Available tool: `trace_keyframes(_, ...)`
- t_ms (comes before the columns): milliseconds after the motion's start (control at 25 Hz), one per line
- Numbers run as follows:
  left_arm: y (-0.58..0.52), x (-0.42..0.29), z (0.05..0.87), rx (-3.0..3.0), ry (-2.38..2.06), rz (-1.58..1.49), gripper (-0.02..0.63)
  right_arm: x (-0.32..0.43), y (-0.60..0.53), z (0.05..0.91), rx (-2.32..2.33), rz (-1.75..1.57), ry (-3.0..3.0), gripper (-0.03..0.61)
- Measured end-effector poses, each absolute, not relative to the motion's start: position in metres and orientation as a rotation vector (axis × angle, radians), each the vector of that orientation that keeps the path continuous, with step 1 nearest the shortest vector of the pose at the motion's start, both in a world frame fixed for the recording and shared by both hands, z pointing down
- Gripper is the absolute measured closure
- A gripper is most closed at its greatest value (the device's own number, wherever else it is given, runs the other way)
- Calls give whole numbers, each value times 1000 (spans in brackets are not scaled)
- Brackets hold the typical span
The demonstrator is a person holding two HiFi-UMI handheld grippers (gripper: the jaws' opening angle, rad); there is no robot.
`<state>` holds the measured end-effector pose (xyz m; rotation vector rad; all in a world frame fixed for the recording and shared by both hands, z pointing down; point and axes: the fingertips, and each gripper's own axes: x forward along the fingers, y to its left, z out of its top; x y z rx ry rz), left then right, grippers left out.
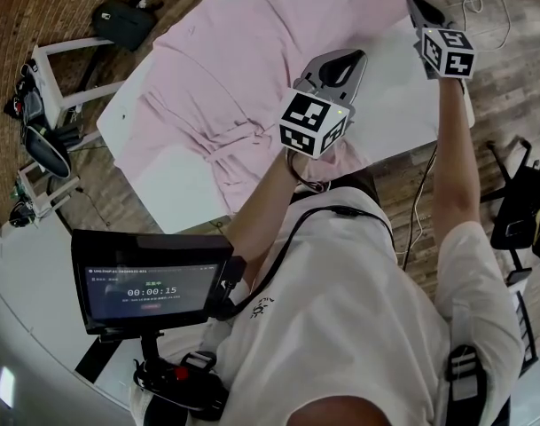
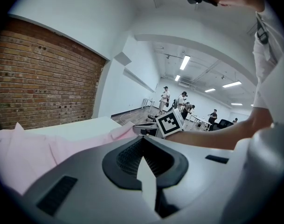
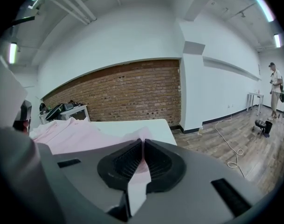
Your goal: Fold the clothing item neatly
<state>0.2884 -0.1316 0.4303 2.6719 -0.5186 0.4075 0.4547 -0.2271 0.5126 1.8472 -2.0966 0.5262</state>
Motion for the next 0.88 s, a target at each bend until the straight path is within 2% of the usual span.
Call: trace_keyframes(880,-136,243,416,2673,-580,331,611,409,-239,477,1815,421,-2126,555)
